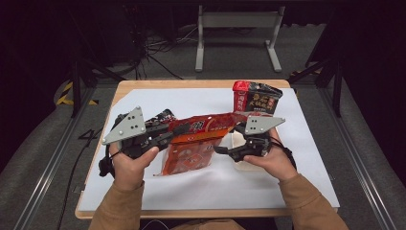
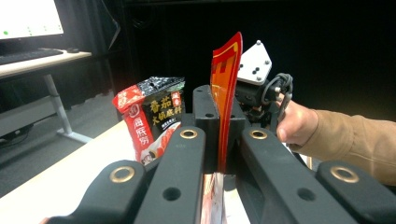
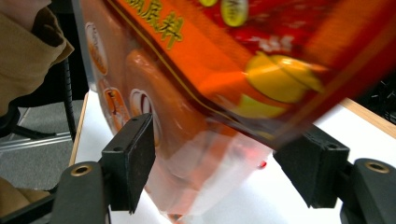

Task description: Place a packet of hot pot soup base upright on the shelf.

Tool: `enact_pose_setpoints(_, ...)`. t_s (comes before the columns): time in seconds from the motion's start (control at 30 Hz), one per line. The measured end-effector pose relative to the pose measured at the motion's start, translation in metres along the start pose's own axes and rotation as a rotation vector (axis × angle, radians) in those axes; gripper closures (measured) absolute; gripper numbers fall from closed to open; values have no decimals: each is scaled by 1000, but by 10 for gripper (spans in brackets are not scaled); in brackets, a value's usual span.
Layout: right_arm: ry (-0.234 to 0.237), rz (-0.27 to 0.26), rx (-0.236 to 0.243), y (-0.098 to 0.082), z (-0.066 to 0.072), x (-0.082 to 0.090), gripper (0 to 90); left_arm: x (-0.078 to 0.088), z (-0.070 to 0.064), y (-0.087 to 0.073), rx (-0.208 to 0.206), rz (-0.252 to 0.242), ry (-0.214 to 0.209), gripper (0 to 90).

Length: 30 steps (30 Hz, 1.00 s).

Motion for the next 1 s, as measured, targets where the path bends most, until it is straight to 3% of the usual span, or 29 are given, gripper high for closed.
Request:
enact_pose_setpoints(0.43, 31, -13, 38, -4, 11, -16, 259, -4, -4, -1, 3, -3, -18, 900)
enact_pose_setpoints(0.77, 85, -28, 22, -3, 18, -17, 243, -4, -9, 1, -4, -19, -47, 900)
enact_pose_setpoints(0.87, 107, -37, 4, -3, 19, -17, 271, -4, -8, 1, -1, -28, -47, 900)
enact_pose_setpoints(1.0, 159, -70, -24, -2, 22, -14, 376, -3, -6, 0, 9, -38, -50, 900)
Point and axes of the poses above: each handheld gripper's, and its own axes: x roughly backward along the jaws, y roughly out of its top, z roughly to its left, the point moved 8 cm from there along -x, roughly forward along the jaws, and after that the axes turned 2 degrees about -y, right-handed, at the moved point
